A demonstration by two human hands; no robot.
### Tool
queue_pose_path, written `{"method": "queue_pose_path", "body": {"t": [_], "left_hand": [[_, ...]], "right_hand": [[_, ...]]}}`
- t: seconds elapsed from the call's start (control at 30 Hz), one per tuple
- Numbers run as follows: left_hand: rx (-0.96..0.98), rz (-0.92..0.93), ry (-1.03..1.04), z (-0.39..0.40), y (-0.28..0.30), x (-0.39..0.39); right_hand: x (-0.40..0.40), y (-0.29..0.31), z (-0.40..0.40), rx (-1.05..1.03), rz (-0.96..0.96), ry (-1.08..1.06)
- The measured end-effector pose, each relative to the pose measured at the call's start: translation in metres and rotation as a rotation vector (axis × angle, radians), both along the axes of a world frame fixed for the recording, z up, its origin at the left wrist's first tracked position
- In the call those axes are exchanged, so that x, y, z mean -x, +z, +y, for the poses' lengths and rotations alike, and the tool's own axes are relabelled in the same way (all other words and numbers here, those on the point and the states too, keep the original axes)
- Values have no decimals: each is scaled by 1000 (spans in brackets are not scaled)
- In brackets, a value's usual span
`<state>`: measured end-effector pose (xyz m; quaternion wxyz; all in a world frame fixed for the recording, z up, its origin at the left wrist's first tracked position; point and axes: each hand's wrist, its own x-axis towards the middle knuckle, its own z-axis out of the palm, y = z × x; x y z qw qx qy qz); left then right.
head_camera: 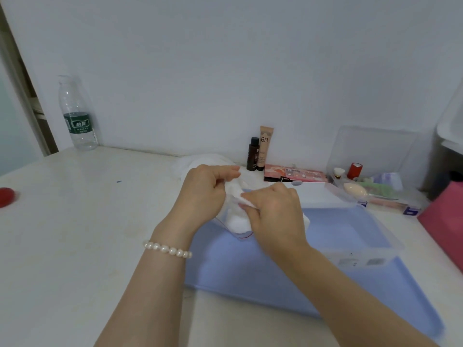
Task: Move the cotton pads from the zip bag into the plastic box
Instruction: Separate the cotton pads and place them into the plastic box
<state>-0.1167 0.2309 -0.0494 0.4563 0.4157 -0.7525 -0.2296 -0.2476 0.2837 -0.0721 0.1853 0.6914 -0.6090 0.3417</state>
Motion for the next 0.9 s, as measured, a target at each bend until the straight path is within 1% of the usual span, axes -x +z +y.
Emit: {"method": "queue_pose_path", "body": {"t": [0.03,0.07,0.13,0.23,0.37,0.47,0.57,0.63,0.7,0.77,0.9], "left_hand": [[-1,8,0,1,1,0],[-9,20,-4,2,2,0],[-53,60,-19,5,4,0],[-112,139,-60,7,7,0],[-106,167,-93,9,7,-1],[-107,220,-99,10,7,1],[-19,309,-13,13,9,5],[73,395,27,15,10,7],[105,470,1,19,10,9],[87,486,-28,20,10,12],[66,458,-2,21,12,14]], "right_hand": [[-2,5,1,-100,-62,-30],[-2,9,2,-164,-145,-15],[0,14,6,-154,-343,51],[12,23,10,-115,-695,104],[32,36,14,-51,-1039,159],[47,41,17,-133,-1333,219],[62,41,19,-242,-1609,308],[70,40,22,-295,-1686,345],[74,40,23,-327,-1702,369],[76,38,24,-343,-1678,353],[71,31,25,-360,-1643,344]]}}
